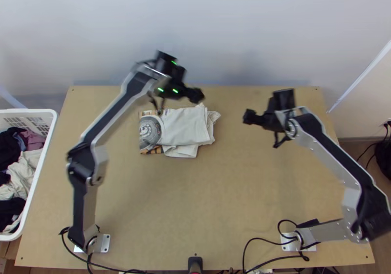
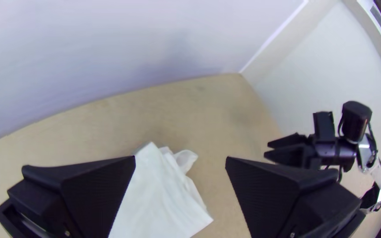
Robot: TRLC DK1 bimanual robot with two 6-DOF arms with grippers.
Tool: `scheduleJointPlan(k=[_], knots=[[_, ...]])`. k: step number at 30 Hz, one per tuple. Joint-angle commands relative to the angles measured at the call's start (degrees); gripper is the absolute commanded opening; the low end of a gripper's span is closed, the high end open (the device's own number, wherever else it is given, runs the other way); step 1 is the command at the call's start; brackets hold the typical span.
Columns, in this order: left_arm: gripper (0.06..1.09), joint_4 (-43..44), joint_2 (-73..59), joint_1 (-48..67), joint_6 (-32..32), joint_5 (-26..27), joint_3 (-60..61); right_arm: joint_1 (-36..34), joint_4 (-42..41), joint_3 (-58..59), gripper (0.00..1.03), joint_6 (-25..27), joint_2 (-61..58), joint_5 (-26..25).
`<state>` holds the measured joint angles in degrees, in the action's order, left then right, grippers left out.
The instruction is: Fold the t-shirt
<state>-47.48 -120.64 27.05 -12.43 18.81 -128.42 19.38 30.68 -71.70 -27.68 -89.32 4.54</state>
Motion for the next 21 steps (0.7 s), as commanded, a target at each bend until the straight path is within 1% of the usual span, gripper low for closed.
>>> scheduleJointPlan(k=[1, 5, 11, 13, 21], knots=[[1.05, -1.4, 5.2, -4.0, -0.1, -1.6, 0.3, 4.0, 0.7, -5.5, 0.99, -0.9, -4.6, 0.2], [1.05, -1.5, 9.6, -8.7, 0.4, -5.3, 0.5, 8.0, 2.7, -12.8, 0.99, -0.7, -10.9, 0.2], [1.05, -2.1, 15.9, -15.7, 1.0, -5.8, 3.8, 11.4, 4.7, -23.6, 0.99, -1.0, -20.6, 0.3], [1.05, -3.3, 17.4, -17.6, 1.6, -6.0, 4.8, 12.2, 4.9, -25.8, 0.99, -1.1, -23.1, 0.4], [1.05, -3.5, 22.9, -23.5, 3.1, -6.0, 10.6, 13.1, 6.1, -31.7, 0.99, -2.2, -31.8, 0.3]])
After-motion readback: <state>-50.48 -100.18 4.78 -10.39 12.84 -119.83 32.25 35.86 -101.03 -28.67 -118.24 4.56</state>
